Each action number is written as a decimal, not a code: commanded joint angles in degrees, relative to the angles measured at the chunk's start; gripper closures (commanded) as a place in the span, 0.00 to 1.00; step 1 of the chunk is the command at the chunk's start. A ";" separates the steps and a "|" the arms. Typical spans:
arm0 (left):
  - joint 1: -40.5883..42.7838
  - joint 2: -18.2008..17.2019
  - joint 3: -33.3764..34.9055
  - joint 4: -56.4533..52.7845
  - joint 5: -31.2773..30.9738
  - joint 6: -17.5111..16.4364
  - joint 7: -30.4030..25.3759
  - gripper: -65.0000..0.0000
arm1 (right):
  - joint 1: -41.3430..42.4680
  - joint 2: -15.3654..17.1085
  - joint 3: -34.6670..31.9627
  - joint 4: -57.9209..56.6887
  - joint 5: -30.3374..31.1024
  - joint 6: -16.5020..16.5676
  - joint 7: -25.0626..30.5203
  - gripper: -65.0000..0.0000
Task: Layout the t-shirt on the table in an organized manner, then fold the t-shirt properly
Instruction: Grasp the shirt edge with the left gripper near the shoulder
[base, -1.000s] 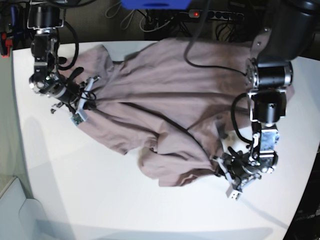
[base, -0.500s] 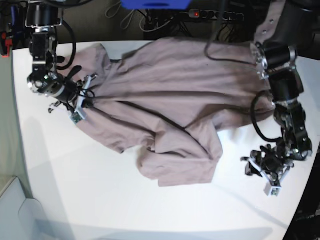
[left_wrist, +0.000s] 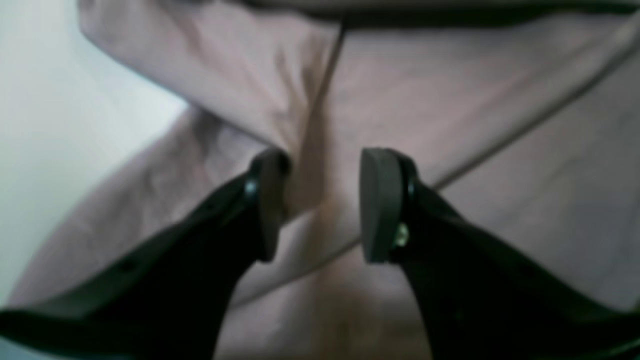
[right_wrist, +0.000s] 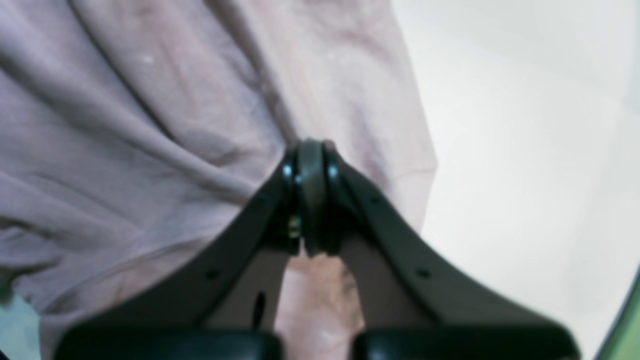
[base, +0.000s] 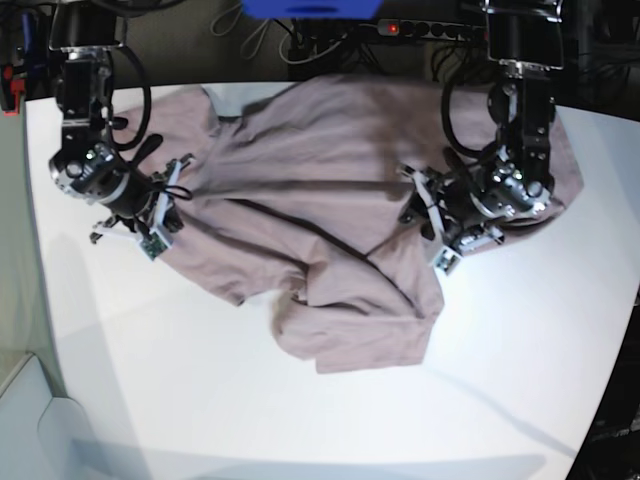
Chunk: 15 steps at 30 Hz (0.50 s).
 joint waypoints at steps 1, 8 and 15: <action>-0.80 -1.50 0.23 -1.19 -0.57 0.13 -1.97 0.62 | 0.83 -0.04 0.15 0.75 0.57 -0.27 1.11 1.00; -1.42 -7.74 0.14 -14.38 -0.74 0.66 -11.12 0.62 | 2.67 0.48 0.24 -8.05 0.57 -0.27 1.55 1.00; -4.14 -9.85 -10.59 -18.07 -0.65 0.13 -11.73 0.62 | 2.15 3.38 0.33 -11.65 0.57 -0.27 1.63 1.00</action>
